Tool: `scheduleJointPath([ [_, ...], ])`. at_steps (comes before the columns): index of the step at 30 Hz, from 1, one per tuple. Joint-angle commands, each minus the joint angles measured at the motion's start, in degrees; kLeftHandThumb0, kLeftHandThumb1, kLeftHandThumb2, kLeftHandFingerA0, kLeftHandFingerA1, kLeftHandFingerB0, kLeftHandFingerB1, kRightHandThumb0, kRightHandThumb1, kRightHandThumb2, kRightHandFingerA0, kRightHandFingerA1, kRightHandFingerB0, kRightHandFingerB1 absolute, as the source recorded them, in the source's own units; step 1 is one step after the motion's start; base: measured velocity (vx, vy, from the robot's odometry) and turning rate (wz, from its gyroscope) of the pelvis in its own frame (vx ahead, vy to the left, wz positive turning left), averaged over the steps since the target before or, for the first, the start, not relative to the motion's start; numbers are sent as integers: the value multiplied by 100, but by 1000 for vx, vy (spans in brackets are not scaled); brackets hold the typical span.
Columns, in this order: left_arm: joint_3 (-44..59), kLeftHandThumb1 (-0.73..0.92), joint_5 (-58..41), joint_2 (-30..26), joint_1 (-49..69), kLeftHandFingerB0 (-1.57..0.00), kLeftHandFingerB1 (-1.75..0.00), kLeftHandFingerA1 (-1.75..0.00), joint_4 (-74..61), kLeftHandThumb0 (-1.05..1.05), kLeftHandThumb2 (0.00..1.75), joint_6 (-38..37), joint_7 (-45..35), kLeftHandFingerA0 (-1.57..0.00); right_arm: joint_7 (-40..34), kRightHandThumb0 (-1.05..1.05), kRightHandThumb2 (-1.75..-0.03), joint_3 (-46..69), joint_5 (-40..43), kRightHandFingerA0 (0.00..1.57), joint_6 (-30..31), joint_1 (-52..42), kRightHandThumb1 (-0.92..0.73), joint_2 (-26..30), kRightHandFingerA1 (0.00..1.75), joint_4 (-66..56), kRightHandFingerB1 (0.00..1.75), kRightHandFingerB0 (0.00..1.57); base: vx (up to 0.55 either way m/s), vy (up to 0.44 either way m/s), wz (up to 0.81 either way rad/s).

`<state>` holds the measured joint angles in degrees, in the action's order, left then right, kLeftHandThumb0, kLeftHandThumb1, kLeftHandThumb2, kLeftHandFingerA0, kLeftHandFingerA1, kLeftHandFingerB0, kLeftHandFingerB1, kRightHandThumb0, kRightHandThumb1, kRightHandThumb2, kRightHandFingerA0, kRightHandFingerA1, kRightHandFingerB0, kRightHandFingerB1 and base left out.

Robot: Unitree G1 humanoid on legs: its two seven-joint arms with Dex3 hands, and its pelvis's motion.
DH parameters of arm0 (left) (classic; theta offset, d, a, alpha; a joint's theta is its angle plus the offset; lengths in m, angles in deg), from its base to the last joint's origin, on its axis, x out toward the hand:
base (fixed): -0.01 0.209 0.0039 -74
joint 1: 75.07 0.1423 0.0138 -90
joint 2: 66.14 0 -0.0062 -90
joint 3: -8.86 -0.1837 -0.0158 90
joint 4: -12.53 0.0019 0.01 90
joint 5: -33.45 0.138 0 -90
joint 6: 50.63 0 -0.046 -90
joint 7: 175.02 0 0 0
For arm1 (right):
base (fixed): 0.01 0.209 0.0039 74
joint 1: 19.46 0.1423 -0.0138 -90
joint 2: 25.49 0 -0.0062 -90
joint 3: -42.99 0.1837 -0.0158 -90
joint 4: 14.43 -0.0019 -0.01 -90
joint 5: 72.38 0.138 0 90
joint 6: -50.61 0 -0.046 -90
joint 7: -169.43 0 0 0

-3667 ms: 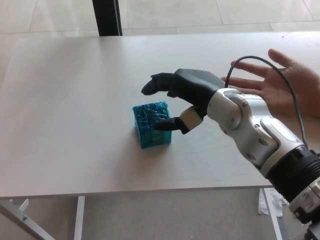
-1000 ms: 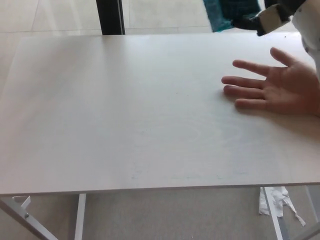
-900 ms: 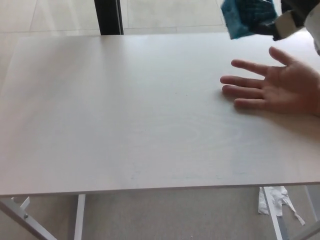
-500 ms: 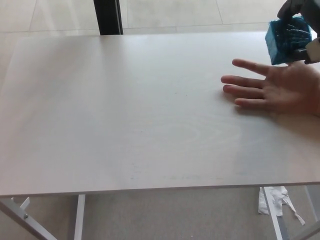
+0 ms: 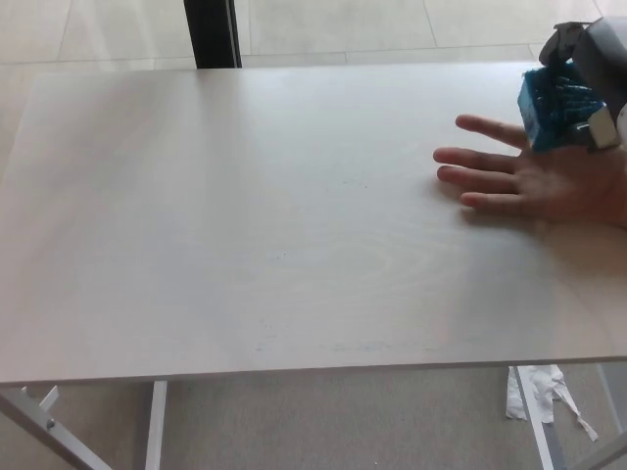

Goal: The robot uses its right hand to pick up a cube kept in the middle of the desk infront of it and hands it to a person

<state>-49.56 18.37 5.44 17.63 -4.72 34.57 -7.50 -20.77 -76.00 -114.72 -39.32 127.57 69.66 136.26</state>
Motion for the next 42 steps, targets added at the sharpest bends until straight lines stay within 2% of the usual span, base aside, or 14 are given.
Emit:
scheduleJointPath([
  [1, -122, 61, 116, -99, 72, -39, -54, -65, 23, -68, 100, -58, 97, -60, -665, -39, -66, -295, -283, 87, -200, -216, -69, -72, 160, 240, 112, 78, 0, 0, 0],
  [6, -37, 60, 4, -76, 38, -39, -55, -68, 22, -65, 98, -50, 44, -59, -650, -33, -61, -288, -131, 90, -281, -360, -66, -140, 164, 265, 95, 83, 0, 0, 0],
  [7, 13, 75, -52, -73, 24, -44, -42, -61, 29, -64, 62, -10, 41, -66, -597, -32, -58, -293, -121, 90, -272, -387, -61, -160, 157, 258, 77, 85, 0, 0, 0],
  [12, -2, 75, -28, -71, 41, -46, -43, -62, 28, -66, 63, -59, 28, -65, -351, -32, -60, -630, -381, 82, -35, -349, -65, -184, 169, 364, 114, 74, 0, 0, 0],
  [13, -1, 61, -32, -72, 40, -38, -55, -69, 22, -67, 99, -41, 28, -59, -224, -33, -60, -710, -424, 83, 23, -323, -67, -180, 162, 389, 96, 78, 0, 0, 0],
  [18, -20, 60, -14, -60, 69, -38, -55, -67, 21, -67, 98, -94, -24, -58, 542, -39, -62, -1211, -708, 73, 384, -131, -64, -197, 148, 574, 88, 72, 0, 0, 0],
  [20, -144, 61, 124, -76, 94, -38, -55, -67, 15, -65, 100, -165, 74, -60, 818, -41, -61, -1391, -800, 67, 538, -34, -64, -249, 131, 680, 63, 64, 0, 0, 0],
  [21, -98, 76, 60, -60, 84, -44, -42, -62, 10, -66, 64, -142, 42, -65, 1312, -59, -60, -1551, -901, 2, 664, 91, -59, -286, 33, 737, 27, 15, 0, 0, 0],
  [23, -71, 61, 6, -60, 94, -37, -55, -68, 3, -66, 100, -89, -58, -56, 1588, -80, -84, -1645, -936, 0, 759, 154, -46, -288, 24, 712, 28, 11, 0, 0, 0],
  [24, -46, 76, -14, -48, 96, -46, -42, -59, 2, -66, 62, -82, 7, -65, 1849, -91, -89, -1667, -920, 0, 859, 222, -51, -311, 12, 668, 0, 0, 0, 0, 0],
  [32, -83, 77, 24, -15, 141, -44, -43, -62, -23, -68, 63, -167, -1, -60, 2790, -92, -56, -1642, -762, 0, 883, 531, -51, -178, 0, 152, 0, 0, 0, 0, 0],
  [33, -80, 77, 20, -15, 138, -44, -42, -60, -24, -66, 63, -156, -4, -59, 2897, -85, -92, -1569, -675, 0, 847, 551, -50, -129, 20, 55, 0, 0, 0, 0, 0],
  [35, 0, 60, -64, -9, 143, -38, -55, -66, -10, -65, 97, -116, -31, -55, 3108, -85, -95, -1322, -416, 0, 728, 552, -52, 58, 23, -302, 0, 0, 0, 0, 0],
  [42, -92, 62, 33, -68, 130, -36, -55, -67, 12, -66, 99, -64, -14, -55, 3625, -84, -90, -312, 248, 0, 991, 387, -52, 706, 23, -1957, 0, 0, 0, 0, 0],
])
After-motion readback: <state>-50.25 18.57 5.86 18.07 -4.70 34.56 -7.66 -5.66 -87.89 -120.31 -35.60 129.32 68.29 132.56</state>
